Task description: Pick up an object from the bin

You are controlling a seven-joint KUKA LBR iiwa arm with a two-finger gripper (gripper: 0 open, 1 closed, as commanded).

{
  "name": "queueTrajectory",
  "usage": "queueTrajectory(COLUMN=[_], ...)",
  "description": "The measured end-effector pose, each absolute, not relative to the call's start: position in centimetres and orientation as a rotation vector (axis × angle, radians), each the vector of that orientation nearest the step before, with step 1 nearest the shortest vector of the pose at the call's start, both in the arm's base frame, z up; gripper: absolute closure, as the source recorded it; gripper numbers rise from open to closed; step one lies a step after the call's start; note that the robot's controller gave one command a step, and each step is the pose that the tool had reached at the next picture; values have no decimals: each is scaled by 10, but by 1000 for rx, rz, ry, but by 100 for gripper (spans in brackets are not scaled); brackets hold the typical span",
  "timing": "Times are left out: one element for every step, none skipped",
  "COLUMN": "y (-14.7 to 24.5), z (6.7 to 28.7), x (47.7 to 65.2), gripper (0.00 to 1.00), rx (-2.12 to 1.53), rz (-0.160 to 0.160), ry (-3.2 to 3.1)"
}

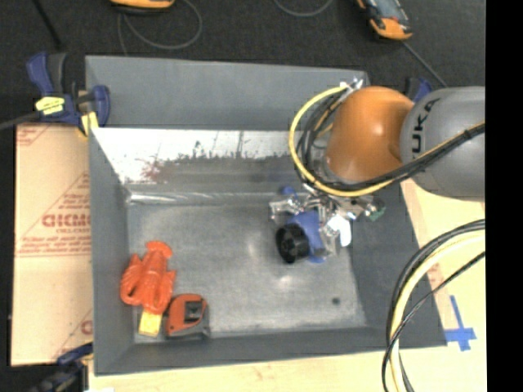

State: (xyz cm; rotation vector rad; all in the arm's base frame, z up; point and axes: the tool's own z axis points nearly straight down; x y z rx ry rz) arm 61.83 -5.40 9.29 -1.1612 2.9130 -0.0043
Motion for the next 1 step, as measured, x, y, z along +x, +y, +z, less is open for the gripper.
queueTrajectory(y=[-51], z=[80], x=[624], gripper=[0], rx=[-1388], rz=[-8], ry=[2810])
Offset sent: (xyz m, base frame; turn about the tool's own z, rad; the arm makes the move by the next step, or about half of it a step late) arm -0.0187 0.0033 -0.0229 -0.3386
